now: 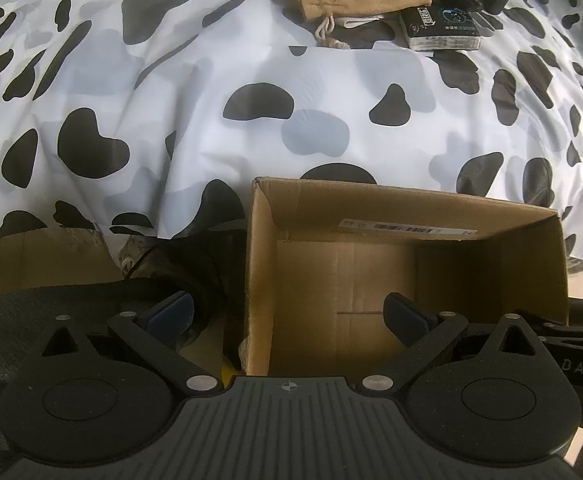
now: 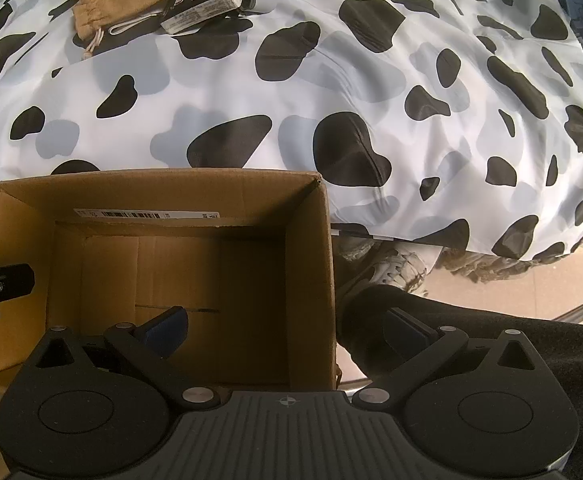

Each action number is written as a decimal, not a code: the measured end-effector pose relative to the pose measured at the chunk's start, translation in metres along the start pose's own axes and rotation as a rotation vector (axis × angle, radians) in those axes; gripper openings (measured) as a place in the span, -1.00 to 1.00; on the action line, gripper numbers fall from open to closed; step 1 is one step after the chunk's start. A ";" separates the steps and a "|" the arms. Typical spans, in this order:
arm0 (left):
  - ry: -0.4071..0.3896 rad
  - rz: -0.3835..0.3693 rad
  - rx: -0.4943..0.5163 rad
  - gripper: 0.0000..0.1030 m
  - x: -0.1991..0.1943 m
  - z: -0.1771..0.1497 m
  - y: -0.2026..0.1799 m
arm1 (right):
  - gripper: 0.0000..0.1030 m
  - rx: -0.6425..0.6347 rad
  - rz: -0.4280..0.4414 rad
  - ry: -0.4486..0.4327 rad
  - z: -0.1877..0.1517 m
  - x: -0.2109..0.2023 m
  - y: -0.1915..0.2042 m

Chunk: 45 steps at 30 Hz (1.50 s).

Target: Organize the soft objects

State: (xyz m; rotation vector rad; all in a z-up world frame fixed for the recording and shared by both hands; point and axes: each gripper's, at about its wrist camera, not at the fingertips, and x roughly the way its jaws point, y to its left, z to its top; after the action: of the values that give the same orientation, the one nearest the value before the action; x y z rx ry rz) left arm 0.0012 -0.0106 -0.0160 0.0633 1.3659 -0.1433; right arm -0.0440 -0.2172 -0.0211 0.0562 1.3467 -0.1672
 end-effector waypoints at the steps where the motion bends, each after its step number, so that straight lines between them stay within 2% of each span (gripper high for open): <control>1: 0.001 0.000 0.000 1.00 0.000 0.000 0.000 | 1.00 -0.001 -0.001 0.001 0.000 0.000 0.000; 29: -0.029 0.016 0.014 1.00 -0.004 -0.002 0.000 | 1.00 0.008 -0.001 -0.006 0.002 -0.002 -0.003; 36: -0.109 0.039 0.039 1.00 -0.015 -0.001 -0.003 | 1.00 0.019 -0.019 -0.027 0.005 -0.005 -0.006; 45: -0.213 0.092 0.073 1.00 -0.029 0.002 -0.008 | 1.00 0.029 -0.056 -0.104 0.010 -0.014 -0.013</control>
State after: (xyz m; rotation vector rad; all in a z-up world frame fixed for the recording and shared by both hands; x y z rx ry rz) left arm -0.0038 -0.0167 0.0125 0.1678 1.1429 -0.1192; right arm -0.0394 -0.2298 -0.0042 0.0331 1.2429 -0.2340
